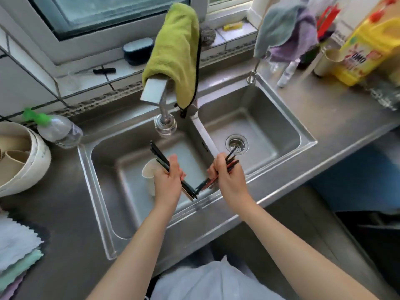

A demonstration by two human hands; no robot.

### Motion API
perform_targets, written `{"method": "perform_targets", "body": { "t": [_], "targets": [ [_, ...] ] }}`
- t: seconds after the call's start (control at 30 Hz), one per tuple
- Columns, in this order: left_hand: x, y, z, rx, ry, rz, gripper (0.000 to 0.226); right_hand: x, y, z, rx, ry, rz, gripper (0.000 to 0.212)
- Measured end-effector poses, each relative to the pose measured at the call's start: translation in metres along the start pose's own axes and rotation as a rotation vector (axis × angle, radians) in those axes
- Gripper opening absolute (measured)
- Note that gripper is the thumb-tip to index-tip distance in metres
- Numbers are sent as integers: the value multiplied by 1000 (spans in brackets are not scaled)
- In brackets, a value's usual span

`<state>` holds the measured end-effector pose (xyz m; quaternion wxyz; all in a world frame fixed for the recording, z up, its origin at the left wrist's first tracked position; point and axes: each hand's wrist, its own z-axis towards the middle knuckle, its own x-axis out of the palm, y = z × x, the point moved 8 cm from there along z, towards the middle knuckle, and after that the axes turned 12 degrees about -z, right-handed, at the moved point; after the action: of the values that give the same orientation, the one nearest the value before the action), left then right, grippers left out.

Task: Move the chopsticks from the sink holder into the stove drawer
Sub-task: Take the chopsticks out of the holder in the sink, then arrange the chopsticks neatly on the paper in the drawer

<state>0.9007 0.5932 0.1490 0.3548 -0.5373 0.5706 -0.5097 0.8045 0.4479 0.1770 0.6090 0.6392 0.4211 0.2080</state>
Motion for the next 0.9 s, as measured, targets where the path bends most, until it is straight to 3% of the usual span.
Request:
{"method": "perform_targets", "body": {
  "t": [0.17, 0.43, 0.77, 0.9],
  "targets": [
    [68, -2, -50, 11, 162, -20, 57, -82, -11, -40, 26, -147, 78, 48],
    [206, 7, -163, 44, 448, 1, 52, -255, -42, -135, 56, -500, 192, 50],
    [357, 89, -314, -33, 807, 93, 55, -427, -114, -250, 172, -863, 240, 43],
    [412, 121, -344, -86, 893, 125, 44, -484, -147, -273, 215, -973, 243, 41]
  ]
}}
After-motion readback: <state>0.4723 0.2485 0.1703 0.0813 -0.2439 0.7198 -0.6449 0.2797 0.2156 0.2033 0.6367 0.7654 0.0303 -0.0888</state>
